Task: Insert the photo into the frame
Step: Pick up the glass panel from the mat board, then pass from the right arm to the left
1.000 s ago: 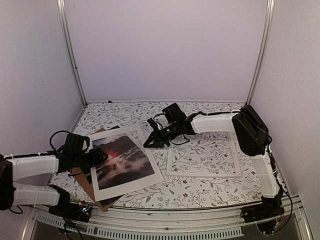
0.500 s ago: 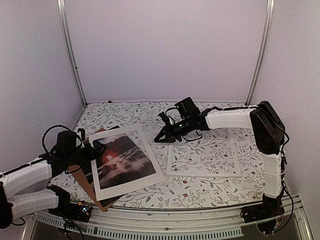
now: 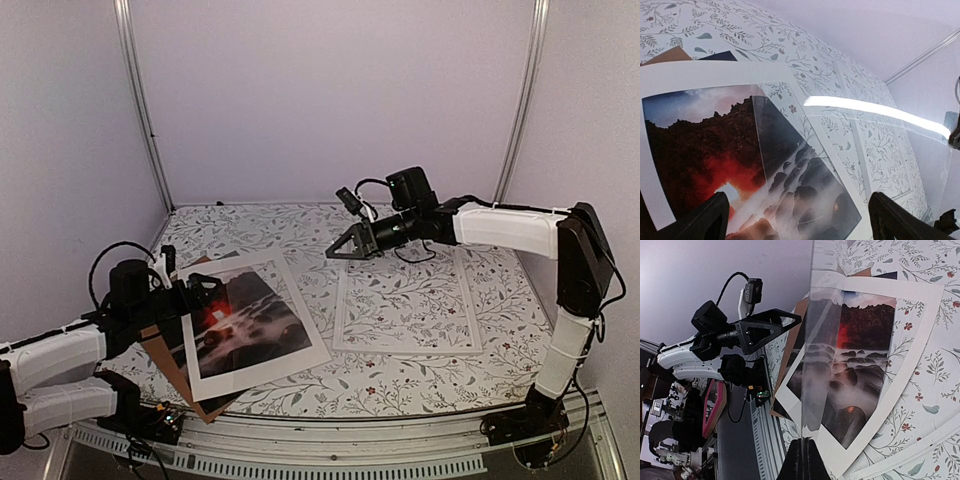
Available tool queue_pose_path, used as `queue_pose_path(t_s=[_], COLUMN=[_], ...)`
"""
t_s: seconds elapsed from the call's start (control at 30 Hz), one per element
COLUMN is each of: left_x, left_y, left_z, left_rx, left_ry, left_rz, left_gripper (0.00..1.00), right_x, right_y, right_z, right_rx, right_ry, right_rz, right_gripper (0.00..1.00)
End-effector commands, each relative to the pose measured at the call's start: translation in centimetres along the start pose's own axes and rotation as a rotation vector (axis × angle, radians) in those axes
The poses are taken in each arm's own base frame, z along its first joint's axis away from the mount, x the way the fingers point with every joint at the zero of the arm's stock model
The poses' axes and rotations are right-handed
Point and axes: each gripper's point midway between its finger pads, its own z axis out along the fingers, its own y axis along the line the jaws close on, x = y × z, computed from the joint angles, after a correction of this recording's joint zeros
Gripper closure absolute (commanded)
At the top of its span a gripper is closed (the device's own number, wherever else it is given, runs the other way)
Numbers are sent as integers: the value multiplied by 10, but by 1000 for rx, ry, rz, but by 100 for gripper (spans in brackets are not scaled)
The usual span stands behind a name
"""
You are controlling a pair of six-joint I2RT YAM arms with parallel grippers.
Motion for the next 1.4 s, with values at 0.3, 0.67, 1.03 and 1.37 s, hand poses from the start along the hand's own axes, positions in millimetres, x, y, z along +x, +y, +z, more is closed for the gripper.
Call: queue_pose_path(t_s=[0.3,0.67,1.03,1.37], left_x=[-13,-8,-10,3], left_y=[-40,-88,-92,-102], left_z=[1,6,25,45], left_rx=[238,514,516,574], left_ry=[-99,-38,-3,85], left_rz=[132,199,200,171], left_gripper=[0,0,0,0], right_x=[-29,-43,-49,-57], right_y=[76,102,117,138], right_z=[-58,-78,-87,-99], right_rx=[-208,-275,-320,-357], right_ry=[-64,-79,-92,-106], right_rz=[-227,-226,-226,-261], right_gripper=[100,100,100,100])
